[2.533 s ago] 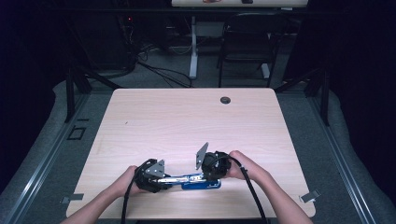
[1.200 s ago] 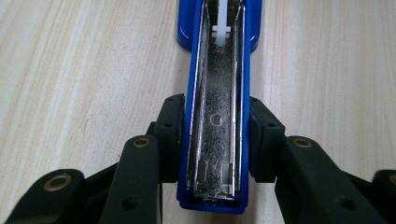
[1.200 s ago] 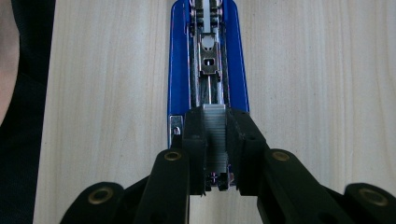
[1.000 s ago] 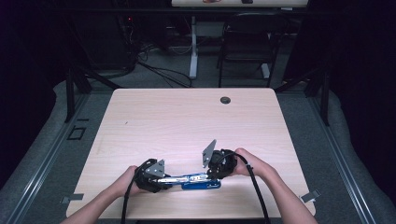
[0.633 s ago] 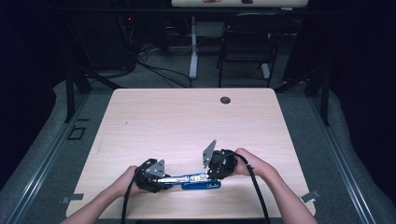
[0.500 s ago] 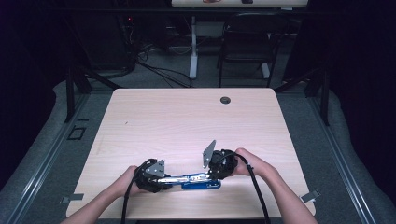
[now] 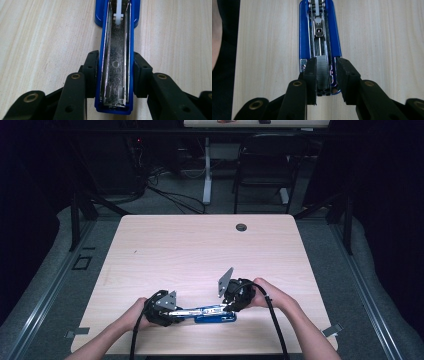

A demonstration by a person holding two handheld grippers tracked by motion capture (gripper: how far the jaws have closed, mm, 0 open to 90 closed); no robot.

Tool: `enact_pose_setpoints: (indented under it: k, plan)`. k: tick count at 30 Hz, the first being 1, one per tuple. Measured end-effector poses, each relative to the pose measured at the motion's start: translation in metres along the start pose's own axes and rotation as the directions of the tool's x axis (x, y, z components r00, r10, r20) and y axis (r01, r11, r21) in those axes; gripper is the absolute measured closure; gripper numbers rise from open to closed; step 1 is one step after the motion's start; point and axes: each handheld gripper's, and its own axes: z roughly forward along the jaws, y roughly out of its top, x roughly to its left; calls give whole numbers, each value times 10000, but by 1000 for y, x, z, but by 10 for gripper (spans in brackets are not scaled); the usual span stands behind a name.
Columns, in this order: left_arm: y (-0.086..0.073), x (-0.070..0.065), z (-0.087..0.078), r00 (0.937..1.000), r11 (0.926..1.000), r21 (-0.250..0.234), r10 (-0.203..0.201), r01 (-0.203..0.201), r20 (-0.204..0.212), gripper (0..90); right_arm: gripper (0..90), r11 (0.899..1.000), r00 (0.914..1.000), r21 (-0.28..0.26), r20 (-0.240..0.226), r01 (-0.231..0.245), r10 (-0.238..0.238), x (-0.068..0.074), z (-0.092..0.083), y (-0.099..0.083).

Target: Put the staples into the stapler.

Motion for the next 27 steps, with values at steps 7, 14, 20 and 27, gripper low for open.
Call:
enact_pose_setpoints:
  k: [7,14,20,27]
  plan:
    - [0,0,0,10000,10000,57,34,-34,-15,632,668,9933,9933,-468,409,-1059,1078,-6,-9,-2]
    - [1,-1,-1,9999,9999,86,85,-84,-93,630,673,9609,9627,-1062,626,-2557,2631,-1,-16,-12]
    - [4,-2,-5,9997,9998,127,141,-138,-187,631,703,9362,9359,-1297,937,-3266,3395,7,-10,-10]
    - [3,0,-8,9996,10000,-36,-90,89,-269,592,825,9362,9370,-1423,949,-3214,3361,11,5,-2]
